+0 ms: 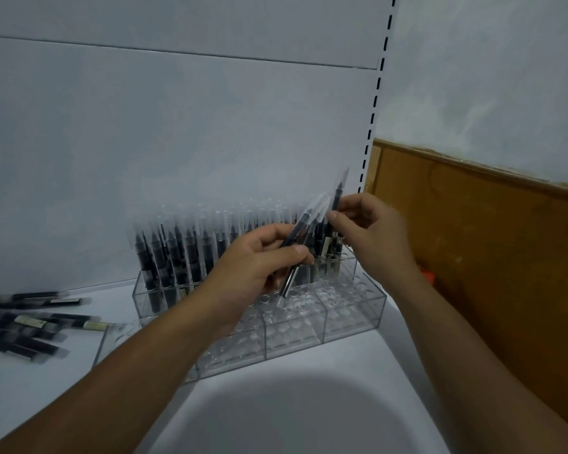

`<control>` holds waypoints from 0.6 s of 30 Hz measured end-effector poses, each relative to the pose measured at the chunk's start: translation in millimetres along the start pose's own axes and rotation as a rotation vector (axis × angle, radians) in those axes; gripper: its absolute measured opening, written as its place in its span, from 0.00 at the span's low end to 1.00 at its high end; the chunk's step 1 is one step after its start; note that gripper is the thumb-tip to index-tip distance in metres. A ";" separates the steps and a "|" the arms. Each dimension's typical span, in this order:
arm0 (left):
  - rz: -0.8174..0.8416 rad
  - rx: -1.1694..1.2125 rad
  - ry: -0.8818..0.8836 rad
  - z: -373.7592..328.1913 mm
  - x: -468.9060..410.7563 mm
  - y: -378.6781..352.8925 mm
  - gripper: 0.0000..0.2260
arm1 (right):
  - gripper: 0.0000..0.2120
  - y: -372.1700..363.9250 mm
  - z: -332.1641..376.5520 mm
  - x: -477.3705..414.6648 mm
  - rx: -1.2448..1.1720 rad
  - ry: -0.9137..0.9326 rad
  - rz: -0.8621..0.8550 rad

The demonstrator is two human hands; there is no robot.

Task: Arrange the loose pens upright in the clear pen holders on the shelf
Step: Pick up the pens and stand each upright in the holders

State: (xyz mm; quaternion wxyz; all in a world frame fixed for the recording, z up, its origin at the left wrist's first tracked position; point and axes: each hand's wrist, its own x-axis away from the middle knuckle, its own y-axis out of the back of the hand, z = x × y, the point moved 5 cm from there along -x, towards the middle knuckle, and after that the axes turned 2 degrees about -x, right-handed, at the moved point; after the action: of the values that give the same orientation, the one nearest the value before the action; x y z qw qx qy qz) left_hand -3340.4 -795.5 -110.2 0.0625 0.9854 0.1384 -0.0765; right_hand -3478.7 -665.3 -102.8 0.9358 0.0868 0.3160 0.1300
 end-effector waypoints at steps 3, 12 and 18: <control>-0.005 0.005 0.001 1.5 -1.2 0.3 0.06 | 0.05 -5.9 -6.3 1.4 0.168 -0.011 0.089; -0.001 -0.008 -0.011 3.6 -0.1 -0.6 0.07 | 0.06 -4.0 -13.7 11.8 0.368 -0.092 0.222; -0.015 -0.005 -0.010 3.5 1.0 -0.2 0.08 | 0.09 13.1 10.9 20.9 0.188 -0.023 0.083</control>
State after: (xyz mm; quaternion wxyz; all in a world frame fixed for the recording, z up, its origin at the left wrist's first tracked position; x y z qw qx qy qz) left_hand -3340.0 -795.6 -113.8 0.0649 0.9838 0.1454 -0.0817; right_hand -3458.4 -647.5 -102.9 0.9209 0.1887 0.3122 0.1372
